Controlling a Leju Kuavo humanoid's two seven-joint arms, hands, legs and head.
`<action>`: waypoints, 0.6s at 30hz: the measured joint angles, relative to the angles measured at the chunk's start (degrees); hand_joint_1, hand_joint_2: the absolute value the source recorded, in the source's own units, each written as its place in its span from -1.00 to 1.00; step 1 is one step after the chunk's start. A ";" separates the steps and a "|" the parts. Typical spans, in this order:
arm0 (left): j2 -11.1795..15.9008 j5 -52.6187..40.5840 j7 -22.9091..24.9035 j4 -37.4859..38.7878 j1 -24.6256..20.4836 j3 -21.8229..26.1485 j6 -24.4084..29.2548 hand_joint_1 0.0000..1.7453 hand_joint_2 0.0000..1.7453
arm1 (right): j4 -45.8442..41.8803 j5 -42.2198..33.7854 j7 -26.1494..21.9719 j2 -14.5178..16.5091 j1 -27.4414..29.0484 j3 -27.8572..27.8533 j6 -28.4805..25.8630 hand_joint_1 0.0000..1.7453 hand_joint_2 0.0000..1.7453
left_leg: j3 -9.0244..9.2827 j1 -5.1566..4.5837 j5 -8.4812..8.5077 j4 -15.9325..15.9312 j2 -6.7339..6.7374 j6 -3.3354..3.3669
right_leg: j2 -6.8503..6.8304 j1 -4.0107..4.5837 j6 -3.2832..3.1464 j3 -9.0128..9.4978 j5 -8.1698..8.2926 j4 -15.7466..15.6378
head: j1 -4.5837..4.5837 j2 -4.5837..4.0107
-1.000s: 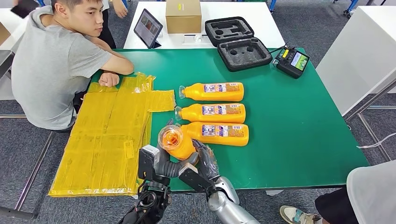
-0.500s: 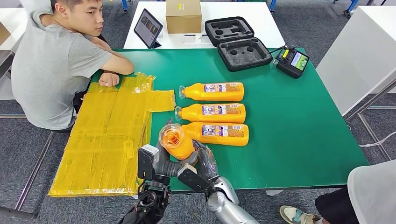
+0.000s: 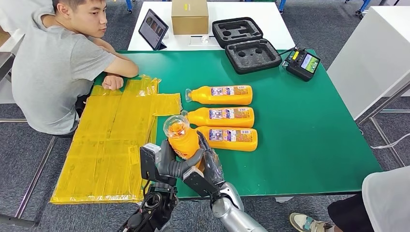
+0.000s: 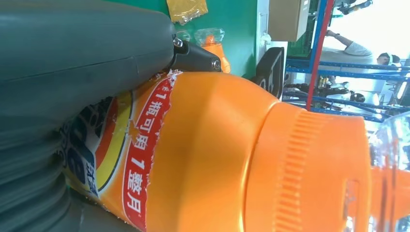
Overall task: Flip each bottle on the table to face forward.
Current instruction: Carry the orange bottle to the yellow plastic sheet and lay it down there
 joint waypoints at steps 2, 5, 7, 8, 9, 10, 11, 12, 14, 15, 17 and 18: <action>0.01 0.22 0.00 -0.01 -0.05 -0.01 -0.16 1.00 1.00 | -0.33 -0.11 0.00 -0.15 0.09 0.26 -0.04 -1.00 1.00 | 0.00 0.00 0.00 0.00 0.00 0.00 | 0.00 0.00 0.00 0.00 0.00 0.00 | 0.00 0.00; 0.01 0.44 0.00 -0.09 0.06 0.02 -0.49 1.00 1.00 | -1.02 -0.35 0.00 -0.37 0.52 0.64 -0.13 -1.00 1.00 | 0.00 0.00 0.00 0.00 0.00 0.00 | 0.00 0.00 0.00 0.00 0.00 0.00 | 0.00 0.00; 0.01 0.79 0.01 -0.17 0.11 -0.01 -0.70 1.00 1.00 | -1.31 -0.72 0.00 -0.43 0.69 0.86 -0.23 -1.00 1.00 | 0.00 0.00 0.00 0.00 0.00 0.00 | 0.00 0.00 0.00 -0.01 0.00 0.00 | -0.01 0.00; 0.01 1.15 0.05 -0.22 0.08 -0.05 -0.78 1.00 1.00 | -1.40 -0.98 0.00 -0.43 0.70 0.96 -0.29 -1.00 1.00 | 0.00 0.00 0.00 0.00 0.00 0.00 | 0.00 0.00 0.00 -0.01 0.00 0.00 | -0.01 0.00; 0.01 1.58 0.20 -0.25 0.01 -0.15 -0.82 1.00 1.00 | -1.46 -1.28 0.00 -0.44 0.68 1.04 -0.33 -1.00 1.00 | 0.00 0.00 0.00 0.00 0.00 0.00 | 0.00 0.00 0.00 -0.01 0.00 0.00 | -0.01 0.00; 0.01 2.03 0.44 -0.27 -0.13 -0.30 -0.83 1.00 1.00 | -1.50 -1.61 0.00 -0.45 0.64 1.10 -0.33 -1.00 1.00 | 0.00 0.00 0.00 0.00 -0.01 0.00 | 0.00 0.00 0.00 0.00 0.00 0.00 | -0.01 0.00; 0.01 2.42 0.76 -0.28 -0.30 -0.47 -0.83 1.00 1.00 | -1.52 -1.92 0.00 -0.49 0.60 1.11 -0.28 -1.00 1.00 | 0.00 0.00 0.01 0.00 -0.01 0.00 | -0.01 0.00 0.00 0.00 0.00 0.00 | 0.00 0.00; 0.01 2.72 1.08 -0.28 -0.49 -0.66 -0.83 1.00 1.00 | -1.53 -2.19 -0.01 -0.54 0.55 1.12 -0.22 -1.00 1.00 | 0.00 0.00 0.01 0.00 -0.01 0.01 | -0.01 0.00 0.00 0.00 0.00 0.00 | 0.00 0.00; 0.01 3.05 1.50 -0.28 -0.79 -0.96 -0.83 1.00 1.00 | -1.56 -2.53 -0.05 -0.67 0.44 1.12 -0.13 -1.00 1.00 | 0.00 0.00 0.03 0.00 -0.01 0.01 | -0.01 0.00 0.00 0.00 0.01 0.00 | 0.00 0.00; 0.02 3.13 1.61 -0.28 -0.88 -1.05 -0.83 1.00 1.00 | -1.58 -2.62 -0.07 -0.73 0.40 1.13 -0.13 -1.00 1.00 | 0.00 0.00 0.04 0.00 -0.01 0.01 | -0.01 0.00 0.00 0.00 0.01 0.00 | 0.00 0.00; 0.03 3.23 1.70 -0.28 -0.97 -1.16 -0.83 1.00 1.00 | -1.66 -2.73 -0.09 -0.81 0.37 1.14 -0.12 -1.00 1.00 | 0.00 -0.01 0.05 0.00 -0.02 0.01 | -0.01 -0.01 0.00 0.00 0.01 0.00 | -0.01 0.00; 0.03 3.27 1.70 -0.28 -0.98 -1.19 -0.83 1.00 1.00 | -1.68 -2.76 -0.09 -0.82 0.37 1.14 -0.12 -1.00 1.00 | 0.00 -0.01 0.05 0.01 -0.02 0.01 | -0.01 -0.01 0.00 0.00 0.01 0.00 | -0.01 0.00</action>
